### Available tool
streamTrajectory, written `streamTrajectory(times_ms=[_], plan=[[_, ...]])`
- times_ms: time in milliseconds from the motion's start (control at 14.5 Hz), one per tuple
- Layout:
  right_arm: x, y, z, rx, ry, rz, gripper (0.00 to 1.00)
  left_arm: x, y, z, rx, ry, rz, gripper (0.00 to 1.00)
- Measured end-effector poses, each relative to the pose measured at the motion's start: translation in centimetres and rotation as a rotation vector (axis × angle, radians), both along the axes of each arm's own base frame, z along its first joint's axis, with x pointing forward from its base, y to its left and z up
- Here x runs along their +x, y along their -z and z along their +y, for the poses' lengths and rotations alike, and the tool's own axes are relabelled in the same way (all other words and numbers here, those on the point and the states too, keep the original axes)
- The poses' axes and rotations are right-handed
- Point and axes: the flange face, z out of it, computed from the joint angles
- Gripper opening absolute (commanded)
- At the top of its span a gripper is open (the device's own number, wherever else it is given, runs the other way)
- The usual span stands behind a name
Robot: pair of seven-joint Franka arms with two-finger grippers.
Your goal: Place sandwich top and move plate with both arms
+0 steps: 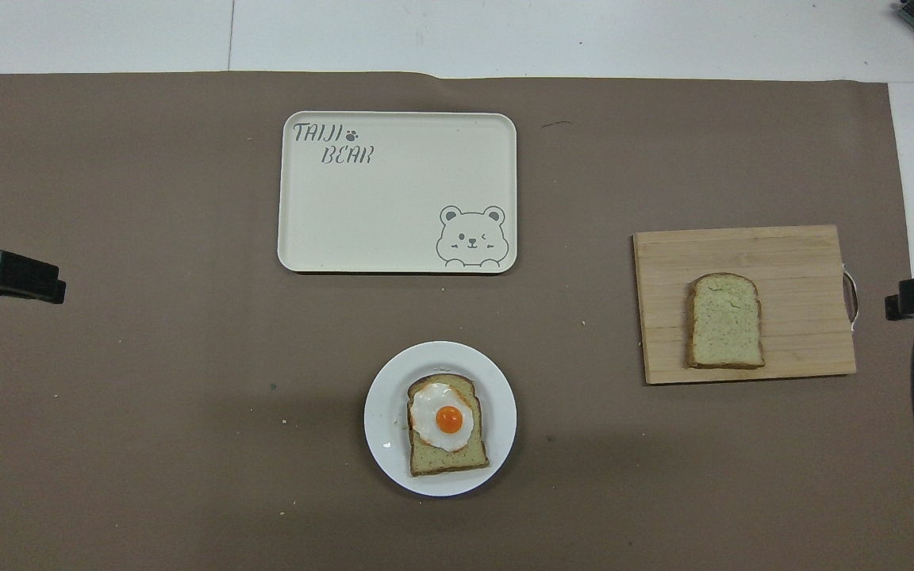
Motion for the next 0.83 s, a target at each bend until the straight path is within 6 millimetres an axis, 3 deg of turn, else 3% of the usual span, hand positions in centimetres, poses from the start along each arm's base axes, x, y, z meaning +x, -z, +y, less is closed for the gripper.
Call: streamTrajectory(times_ms=[482,826], plan=[[0.0,0.3,-0.1,0.001,0.002,0.005,1.0,0.0,0.0,0.0,0.0,0.0,0.0,1.0],[1.0,2.9,-0.2,0.0,0.001,-0.014,1.0,0.0,0.0,0.0,0.0,0.0,0.0,1.0]])
